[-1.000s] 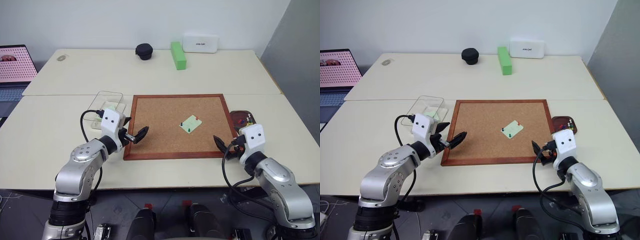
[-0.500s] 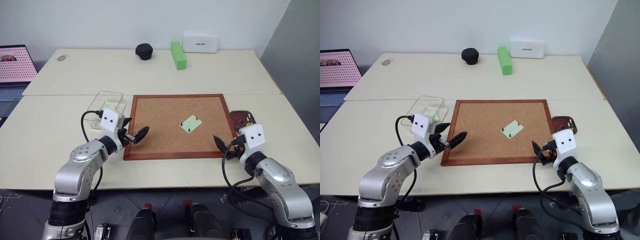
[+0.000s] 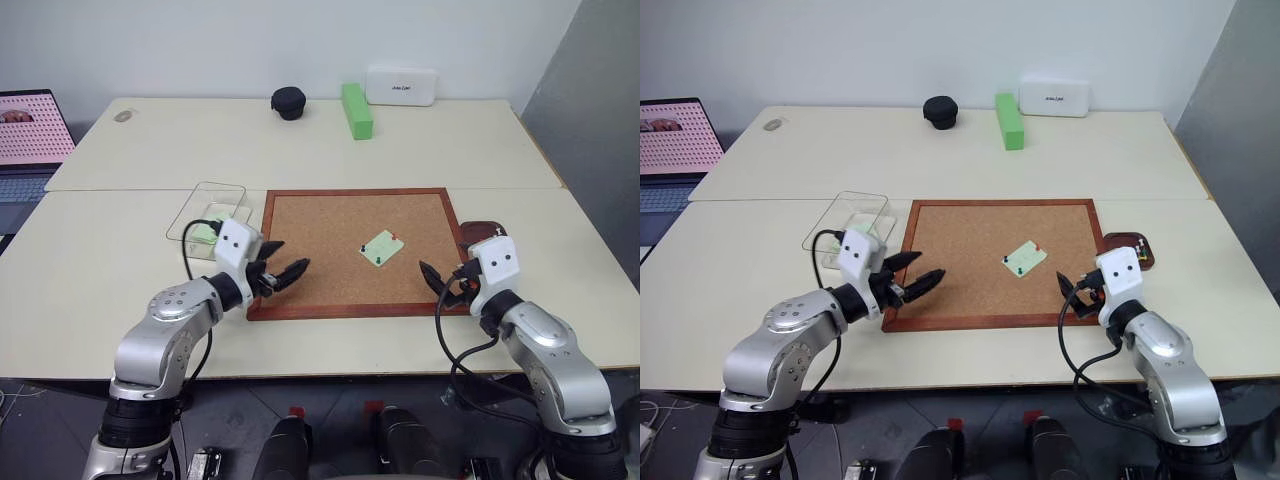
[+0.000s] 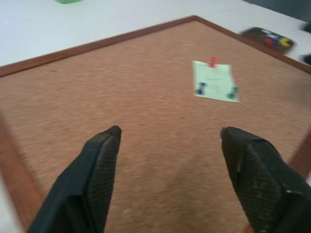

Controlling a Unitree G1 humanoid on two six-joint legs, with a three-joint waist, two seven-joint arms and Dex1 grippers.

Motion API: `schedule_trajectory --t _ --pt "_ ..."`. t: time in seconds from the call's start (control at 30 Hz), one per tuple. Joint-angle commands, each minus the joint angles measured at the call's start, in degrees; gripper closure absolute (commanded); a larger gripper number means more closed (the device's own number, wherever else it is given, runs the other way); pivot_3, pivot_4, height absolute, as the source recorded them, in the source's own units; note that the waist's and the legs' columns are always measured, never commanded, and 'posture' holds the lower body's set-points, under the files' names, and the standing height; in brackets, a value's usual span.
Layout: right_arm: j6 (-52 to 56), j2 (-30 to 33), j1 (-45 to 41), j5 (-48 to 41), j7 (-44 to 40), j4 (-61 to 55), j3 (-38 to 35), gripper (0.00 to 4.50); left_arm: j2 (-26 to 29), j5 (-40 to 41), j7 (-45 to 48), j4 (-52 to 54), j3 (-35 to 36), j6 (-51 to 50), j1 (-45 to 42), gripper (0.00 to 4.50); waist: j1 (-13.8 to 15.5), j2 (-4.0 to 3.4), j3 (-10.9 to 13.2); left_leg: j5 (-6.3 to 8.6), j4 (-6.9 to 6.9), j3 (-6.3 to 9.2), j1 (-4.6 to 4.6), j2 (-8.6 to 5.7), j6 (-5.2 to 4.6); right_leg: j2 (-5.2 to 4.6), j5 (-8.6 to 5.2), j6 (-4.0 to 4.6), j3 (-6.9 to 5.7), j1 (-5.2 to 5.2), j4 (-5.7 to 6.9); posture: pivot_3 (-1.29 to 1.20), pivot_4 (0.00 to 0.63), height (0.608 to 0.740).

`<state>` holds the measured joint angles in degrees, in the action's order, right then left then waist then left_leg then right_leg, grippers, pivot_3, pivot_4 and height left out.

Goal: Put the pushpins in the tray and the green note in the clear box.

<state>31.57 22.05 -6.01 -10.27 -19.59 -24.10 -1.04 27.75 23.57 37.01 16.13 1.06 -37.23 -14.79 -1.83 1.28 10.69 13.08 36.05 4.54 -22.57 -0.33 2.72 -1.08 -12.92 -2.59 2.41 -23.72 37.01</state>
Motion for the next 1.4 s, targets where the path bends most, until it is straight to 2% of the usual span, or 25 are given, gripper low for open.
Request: schedule_trajectory --t 0.03,0.17,0.23,0.47,0.83,1.13,1.4 --pt "-4.24 0.12 -4.33 0.91 -1.63 4.54 1.08 0.0 -0.42 -1.26 3.28 -3.82 -3.22 3.99 -4.91 1.97 0.0 0.0 0.0 0.0 0.01 0.0 0.0 0.0 0.0 0.0 0.0 0.0 -0.01 0.0 0.01 0.0 0.15 0.74" --pt "-6.55 -0.61 -7.68 1.79 -2.13 8.67 2.61 0.0 -1.77 -2.27 4.87 -8.87 -4.87 6.81 -8.25 2.74 -0.06 0.0 0.0 -0.01 0.04 -0.02 0.01 -0.02 -0.01 0.01 0.01 -0.01 0.01 0.04 0.0 0.0 0.15 0.74" --pt "-7.33 -1.29 -8.97 1.92 -2.09 10.51 2.95 0.0 -2.44 -2.58 5.8 -11.04 -5.48 8.06 -9.45 3.27 -0.07 0.0 0.0 0.0 0.01 -0.01 0.02 0.0 -0.01 0.01 0.01 -0.01 0.0 0.03 0.01 0.0 0.15 0.74" --pt "-9.96 -3.91 -12.06 3.3 -1.56 16.52 4.51 0.0 -4.38 -4.18 7.76 -17.05 -7.18 11.89 -11.12 4.39 -0.06 0.0 0.0 0.0 0.01 0.0 -0.01 -0.01 -0.01 0.0 0.02 -0.01 0.01 0.01 0.02 0.0 0.15 0.74" --pt "-14.48 -7.74 -18.6 4.88 -1.91 28.41 5.49 0.0 -7.59 -7.55 8.19 -24.43 -9.95 13.74 -13.38 4.45 -0.04 0.0 0.0 -0.01 0.02 -0.01 0.0 -0.03 -0.01 -0.01 0.03 -0.01 0.02 0.0 0.05 0.0 0.15 0.74" --pt "-17.89 -9.43 -23.07 5.12 -1.67 37.8 4.72 0.0 -7.85 -11.74 10.74 -33.25 -13.39 16.1 -11.83 4.45 -0.07 -0.06 -0.04 -0.01 0.02 -0.02 0.1 -0.03 -0.01 0.0 0.03 0.0 0.04 0.07 0.08 0.0 0.15 0.74" --pt "-19.06 -9.7 -25.0 5.17 -2.14 41.74 4.65 0.0 -7.82 -12.31 11.39 -33.58 -13.25 16.71 -11.72 4.45 -0.22 -0.14 -0.1 0.0 -0.03 -0.05 0.59 -0.01 -0.02 0.01 0.01 0.0 0.07 0.48 0.07 0.0 0.15 0.74"
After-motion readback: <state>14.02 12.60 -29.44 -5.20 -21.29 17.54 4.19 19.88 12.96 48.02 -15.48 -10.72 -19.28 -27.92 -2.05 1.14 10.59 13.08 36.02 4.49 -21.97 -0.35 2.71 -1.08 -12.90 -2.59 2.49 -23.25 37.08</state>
